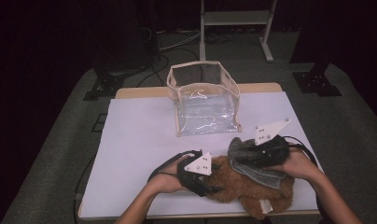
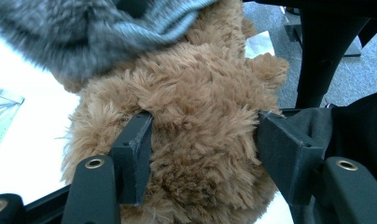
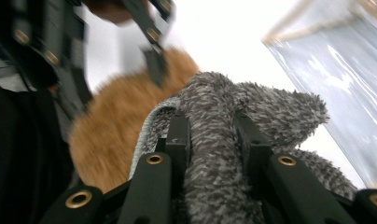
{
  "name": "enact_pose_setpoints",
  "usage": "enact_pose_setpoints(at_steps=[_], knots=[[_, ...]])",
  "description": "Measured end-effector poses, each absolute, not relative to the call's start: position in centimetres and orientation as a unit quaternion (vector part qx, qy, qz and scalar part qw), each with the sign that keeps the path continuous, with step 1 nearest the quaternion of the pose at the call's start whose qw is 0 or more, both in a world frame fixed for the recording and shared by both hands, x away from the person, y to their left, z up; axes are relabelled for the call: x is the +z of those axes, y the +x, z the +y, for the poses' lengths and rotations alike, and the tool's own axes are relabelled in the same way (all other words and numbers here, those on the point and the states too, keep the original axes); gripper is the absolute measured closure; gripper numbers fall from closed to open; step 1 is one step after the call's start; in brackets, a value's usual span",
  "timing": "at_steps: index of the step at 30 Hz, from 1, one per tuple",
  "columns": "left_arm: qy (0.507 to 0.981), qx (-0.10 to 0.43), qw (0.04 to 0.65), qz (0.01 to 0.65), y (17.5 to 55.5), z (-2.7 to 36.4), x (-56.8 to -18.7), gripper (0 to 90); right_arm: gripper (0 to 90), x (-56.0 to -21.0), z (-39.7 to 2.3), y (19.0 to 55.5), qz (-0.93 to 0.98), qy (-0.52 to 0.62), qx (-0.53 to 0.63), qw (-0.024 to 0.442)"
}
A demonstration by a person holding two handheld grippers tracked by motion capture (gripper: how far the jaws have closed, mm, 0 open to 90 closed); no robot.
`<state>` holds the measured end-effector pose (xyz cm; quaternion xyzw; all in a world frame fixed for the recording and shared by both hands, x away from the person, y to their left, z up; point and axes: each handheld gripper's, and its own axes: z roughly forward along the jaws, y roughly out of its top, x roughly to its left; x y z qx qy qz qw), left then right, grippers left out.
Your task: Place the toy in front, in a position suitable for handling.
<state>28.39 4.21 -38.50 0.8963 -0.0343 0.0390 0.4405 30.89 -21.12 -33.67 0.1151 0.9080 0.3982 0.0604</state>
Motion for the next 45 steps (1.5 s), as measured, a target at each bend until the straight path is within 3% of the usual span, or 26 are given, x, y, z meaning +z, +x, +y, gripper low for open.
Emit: enact_pose_setpoints(at_steps=[4,14,27,38,45], knots=[[0.897,0.041,0.439,-0.033,28.5,4.4,-38.5,37.8,70.3,-34.0,-19.2,30.8,0.914,0.090,0.393,0.051],[0.897,0.048,0.438,-0.019,28.5,6.0,-38.5,37.7,71.0,-35.2,-21.1,30.6,0.915,0.121,0.383,0.033],[0.900,0.044,0.434,-0.025,28.3,5.3,-39.1,36.7,70.9,-34.3,-16.7,32.3,0.914,0.087,0.394,0.033],[0.896,0.044,0.441,-0.021,28.7,5.1,-39.1,38.5,70.9,-34.5,-20.7,30.7,0.912,0.112,0.392,0.047],[0.898,0.047,0.437,-0.014,29.3,4.6,-39.0,38.6,70.6,-34.2,-19.7,29.7,0.910,0.090,0.400,0.059]])
